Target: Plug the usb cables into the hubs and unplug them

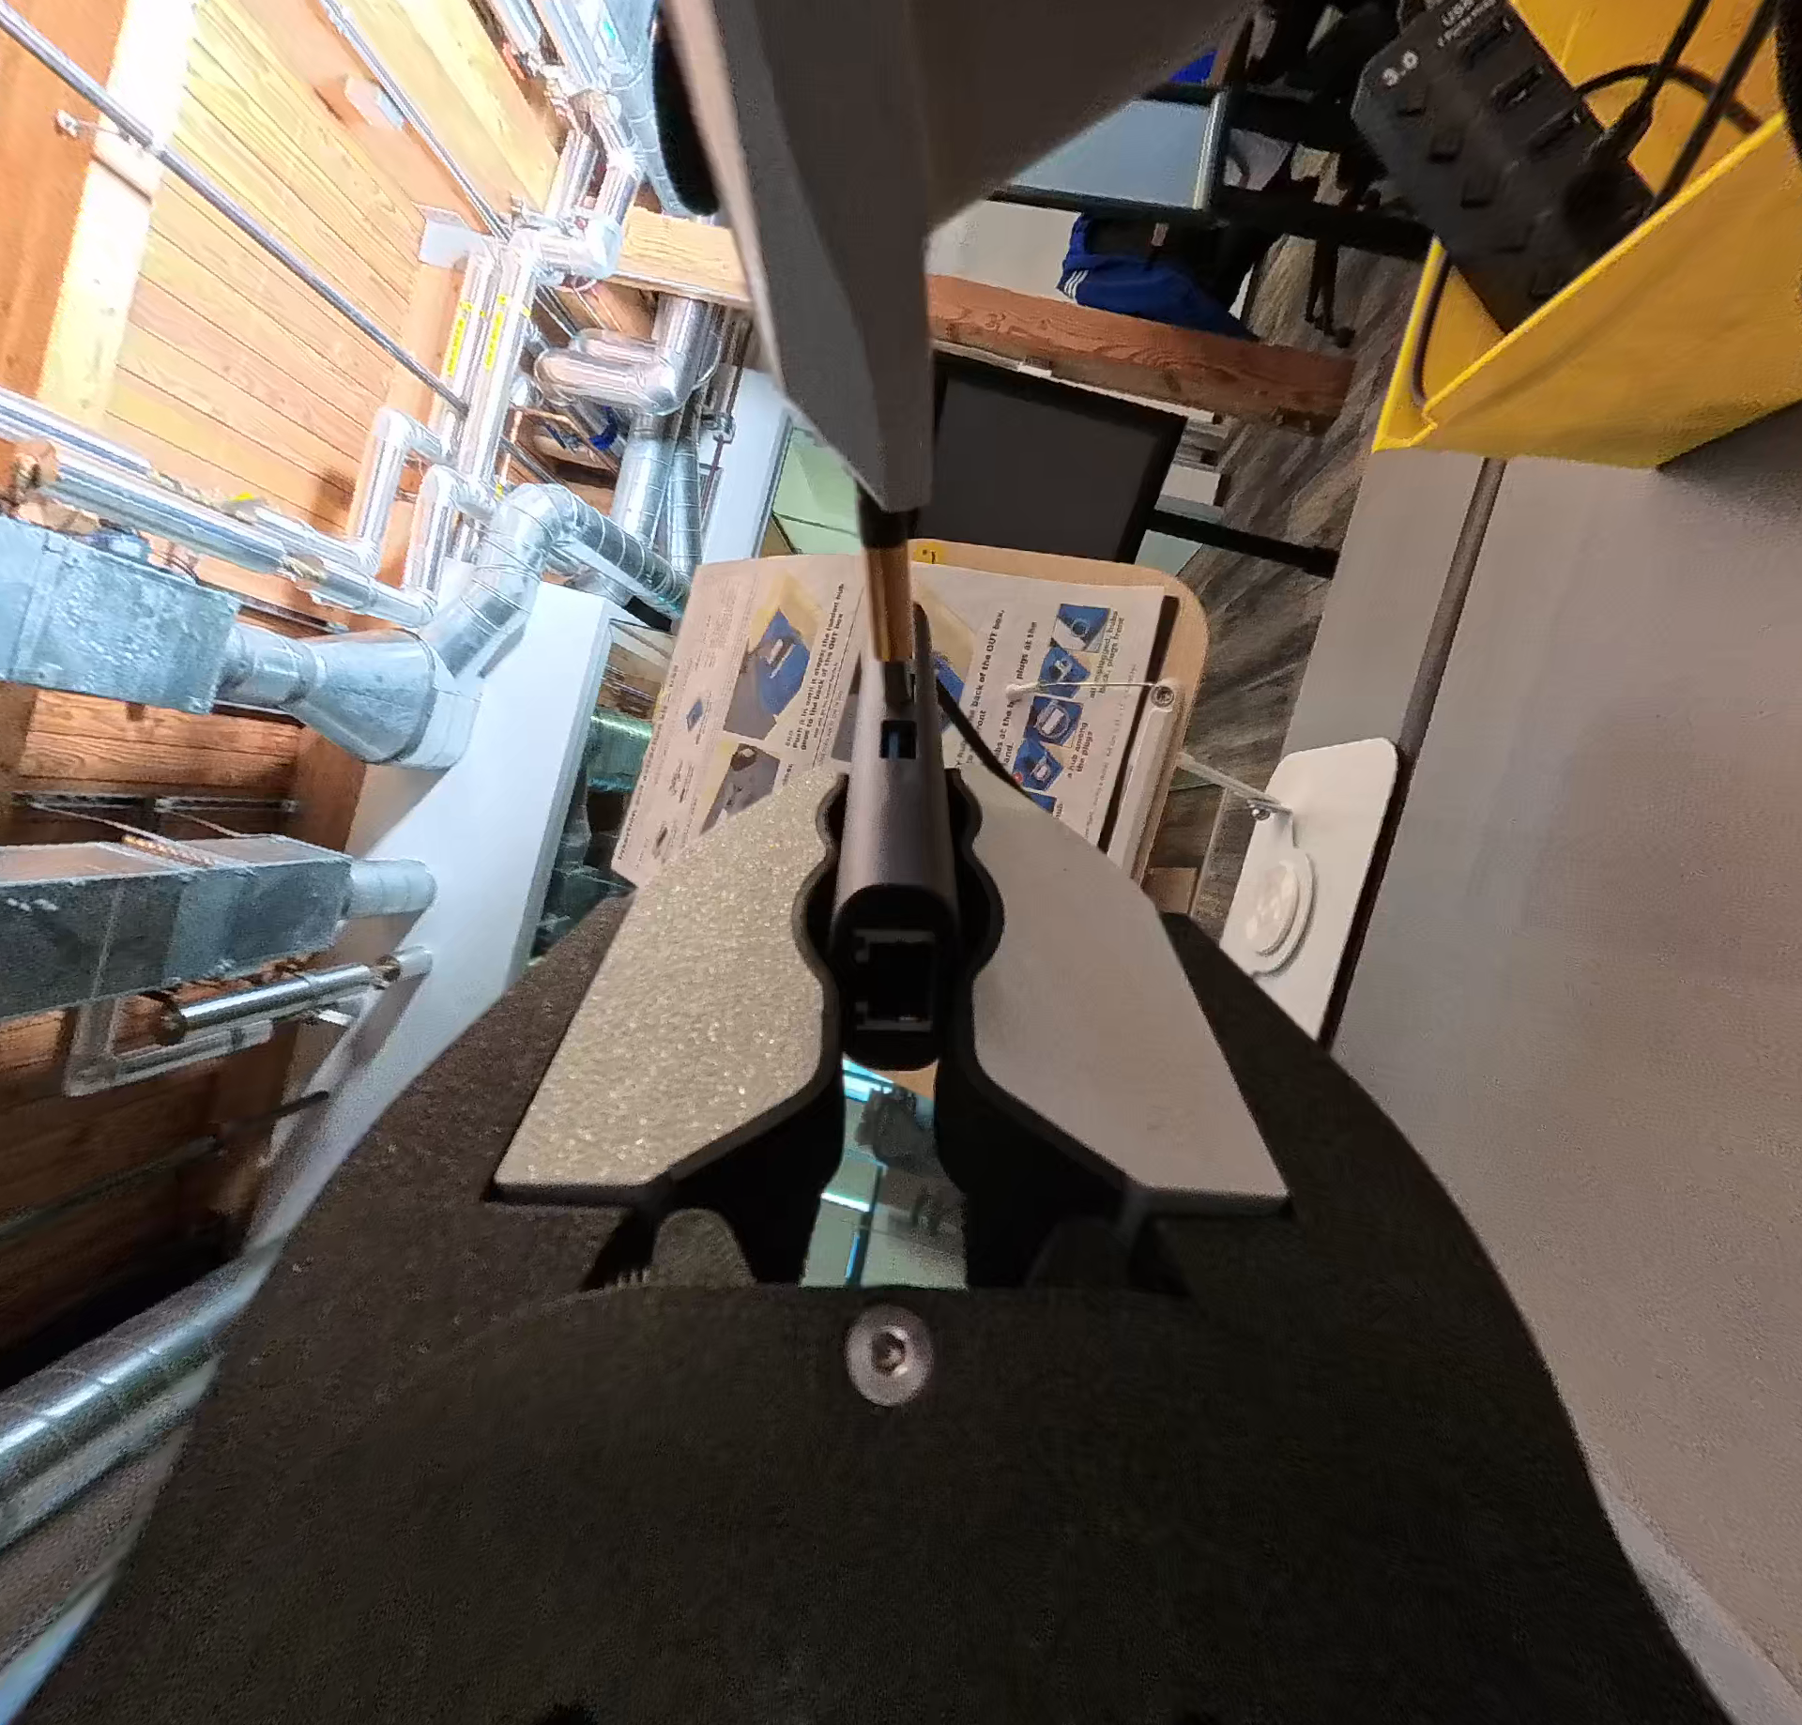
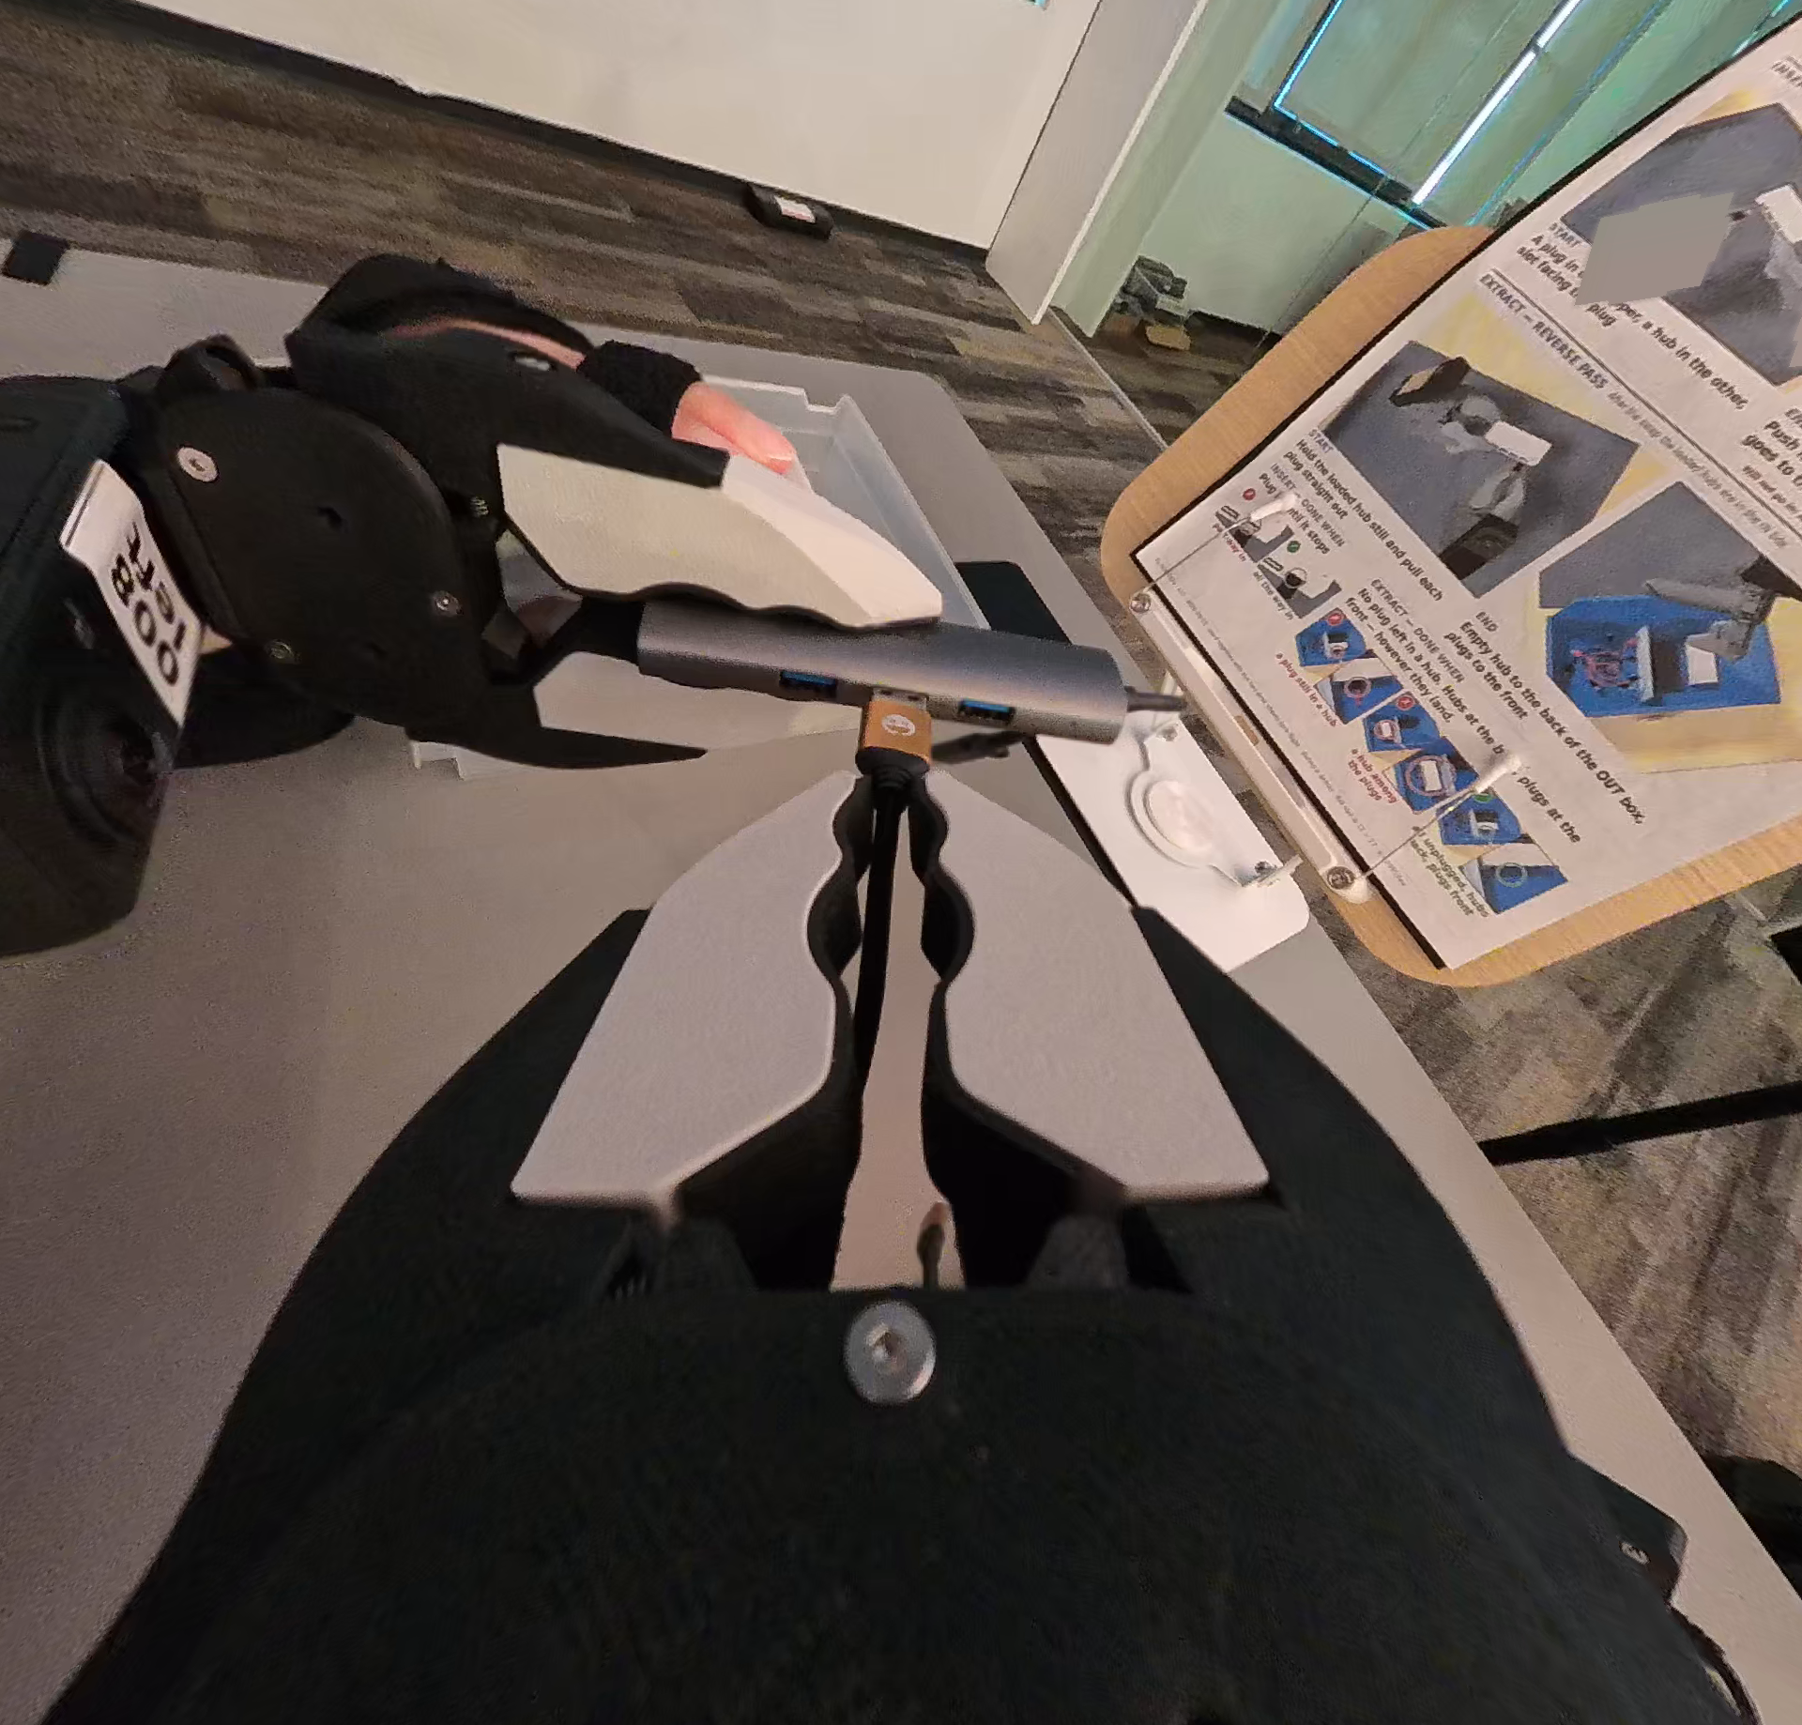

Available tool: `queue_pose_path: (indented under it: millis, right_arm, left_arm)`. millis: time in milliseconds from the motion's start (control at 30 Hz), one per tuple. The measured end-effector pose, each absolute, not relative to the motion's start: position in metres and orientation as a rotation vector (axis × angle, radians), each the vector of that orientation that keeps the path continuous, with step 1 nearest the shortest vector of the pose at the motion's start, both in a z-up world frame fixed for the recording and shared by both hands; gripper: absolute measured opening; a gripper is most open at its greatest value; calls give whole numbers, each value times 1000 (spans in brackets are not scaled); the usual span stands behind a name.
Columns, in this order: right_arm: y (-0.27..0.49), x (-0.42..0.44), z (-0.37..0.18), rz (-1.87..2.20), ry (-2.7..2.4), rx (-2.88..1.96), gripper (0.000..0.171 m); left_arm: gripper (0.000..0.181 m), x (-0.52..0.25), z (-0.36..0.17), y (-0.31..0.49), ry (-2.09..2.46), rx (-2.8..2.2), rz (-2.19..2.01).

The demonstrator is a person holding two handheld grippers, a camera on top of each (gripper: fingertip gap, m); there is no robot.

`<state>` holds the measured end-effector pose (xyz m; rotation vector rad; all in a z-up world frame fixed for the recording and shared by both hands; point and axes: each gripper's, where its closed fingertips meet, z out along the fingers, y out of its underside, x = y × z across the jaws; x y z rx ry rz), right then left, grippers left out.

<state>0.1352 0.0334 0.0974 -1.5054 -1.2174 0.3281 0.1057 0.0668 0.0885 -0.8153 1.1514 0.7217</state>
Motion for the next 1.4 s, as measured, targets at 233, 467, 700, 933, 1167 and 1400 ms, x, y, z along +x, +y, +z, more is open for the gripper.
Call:
queue_pose_path:
  millis: [233,467,700,933,1167,1400]
  right_arm:
    - [32,135,103,391,-1206,-1480,8]
    - [22,139,109,561,-1232,-1435,8]
    - [25,141,111,592,-1210,-1445,8]
    - [29,135,109,435,-1148,-1494,8]
    - [23,136,110,446,-1158,-1500,8]
    - [7,147,110,605,-1238,-1526,8]
  left_arm:
    - [16,105,96,61,1113,-822,659]
    - [15,110,101,49,1116,-787,564]
    - [16,112,102,51,1105,-810,550]
    - [20,113,101,53,1072,-825,555]
    - [17,113,105,47,1073,-798,567]
    - [17,125,103,30,1130,-705,554]
